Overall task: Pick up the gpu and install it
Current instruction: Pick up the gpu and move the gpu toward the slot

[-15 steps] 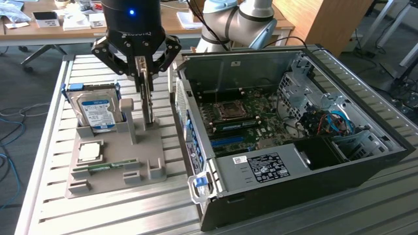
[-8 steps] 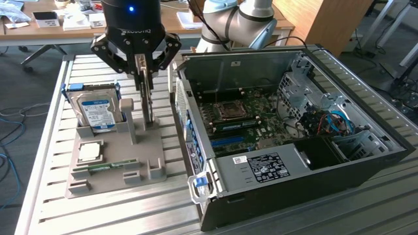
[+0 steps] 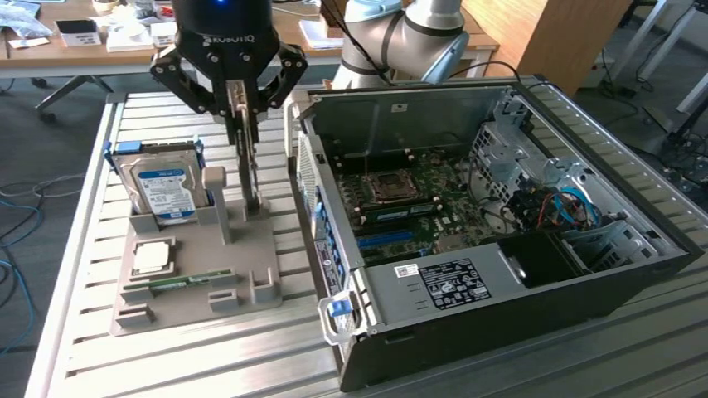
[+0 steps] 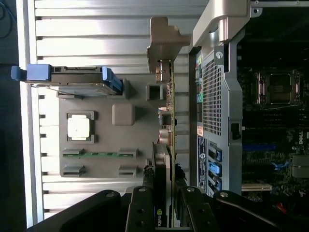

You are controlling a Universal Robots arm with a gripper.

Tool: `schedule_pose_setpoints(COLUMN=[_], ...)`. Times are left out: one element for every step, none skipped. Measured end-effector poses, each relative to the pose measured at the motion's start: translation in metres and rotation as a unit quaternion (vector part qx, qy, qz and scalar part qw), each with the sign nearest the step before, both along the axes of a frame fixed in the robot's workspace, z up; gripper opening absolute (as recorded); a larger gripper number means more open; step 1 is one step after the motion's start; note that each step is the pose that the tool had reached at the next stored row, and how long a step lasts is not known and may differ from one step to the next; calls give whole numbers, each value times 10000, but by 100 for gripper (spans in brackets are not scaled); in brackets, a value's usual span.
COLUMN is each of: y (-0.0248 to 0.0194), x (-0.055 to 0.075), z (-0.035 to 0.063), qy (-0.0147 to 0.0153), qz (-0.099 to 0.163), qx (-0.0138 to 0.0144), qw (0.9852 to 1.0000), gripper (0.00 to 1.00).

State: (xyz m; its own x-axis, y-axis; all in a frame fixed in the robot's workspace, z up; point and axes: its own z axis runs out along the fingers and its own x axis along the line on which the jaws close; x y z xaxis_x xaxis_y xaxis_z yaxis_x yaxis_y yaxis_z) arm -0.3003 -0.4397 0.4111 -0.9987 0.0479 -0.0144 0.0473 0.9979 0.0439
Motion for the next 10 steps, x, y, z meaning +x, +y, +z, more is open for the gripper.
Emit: schedule_pose_setpoints(y=[0,0,0,0,0,0,0,0,0,0], x=[0,0,0,0,0,0,0,0,0,0], z=[13,24,34,43,50,54,54,56,55,56], qy=[0,0,0,0,0,0,-1,0,0,0], qz=[0,0,0,0,0,0,0,0,0,0], qx=[0,0,0,0,0,0,1,0,0,0], qw=[10000,10000,10000,10000,10000,10000,10000,10000,10000,10000], gripper=[27,27,27,27,27,27,27,27,27,27])
